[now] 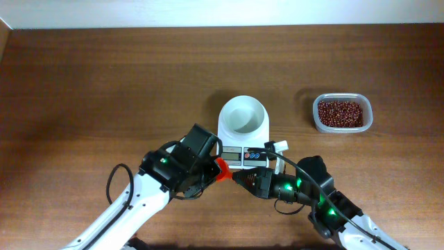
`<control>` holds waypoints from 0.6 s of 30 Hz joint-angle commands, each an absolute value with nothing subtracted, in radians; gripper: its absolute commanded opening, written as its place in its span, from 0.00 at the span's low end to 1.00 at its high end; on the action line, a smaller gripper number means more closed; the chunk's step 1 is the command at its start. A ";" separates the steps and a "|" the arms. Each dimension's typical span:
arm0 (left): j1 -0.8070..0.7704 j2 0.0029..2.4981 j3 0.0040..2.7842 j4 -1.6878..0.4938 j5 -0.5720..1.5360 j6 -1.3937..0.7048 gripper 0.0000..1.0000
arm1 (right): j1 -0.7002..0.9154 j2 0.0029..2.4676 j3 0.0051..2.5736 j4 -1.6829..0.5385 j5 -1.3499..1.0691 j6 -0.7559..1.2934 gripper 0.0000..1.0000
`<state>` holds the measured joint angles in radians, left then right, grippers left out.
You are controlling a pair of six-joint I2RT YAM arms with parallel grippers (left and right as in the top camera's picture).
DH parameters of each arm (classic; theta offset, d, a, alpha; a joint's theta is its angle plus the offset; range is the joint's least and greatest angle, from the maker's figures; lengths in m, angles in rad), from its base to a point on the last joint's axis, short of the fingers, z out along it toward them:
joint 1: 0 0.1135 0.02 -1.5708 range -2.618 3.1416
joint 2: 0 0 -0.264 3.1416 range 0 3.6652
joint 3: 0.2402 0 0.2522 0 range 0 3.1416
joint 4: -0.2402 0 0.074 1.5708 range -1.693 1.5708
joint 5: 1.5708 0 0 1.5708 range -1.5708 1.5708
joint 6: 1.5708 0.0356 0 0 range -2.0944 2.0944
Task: Scoop and weigh 50g on scale
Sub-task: 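Grasp the scoop handle with the right gripper, release the left gripper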
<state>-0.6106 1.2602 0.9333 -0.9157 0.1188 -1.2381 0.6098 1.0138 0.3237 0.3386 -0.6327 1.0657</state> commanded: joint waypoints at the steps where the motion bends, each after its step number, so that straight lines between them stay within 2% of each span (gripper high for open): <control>1: -0.614 1.251 0.935 -0.897 0.056 -1.242 0.00 | 0.617 1.013 0.341 0.340 -0.677 1.056 0.18; 18: -0.614 1.251 0.935 -0.902 0.064 -1.211 0.00 | 0.617 1.056 0.342 0.402 -0.669 1.056 0.18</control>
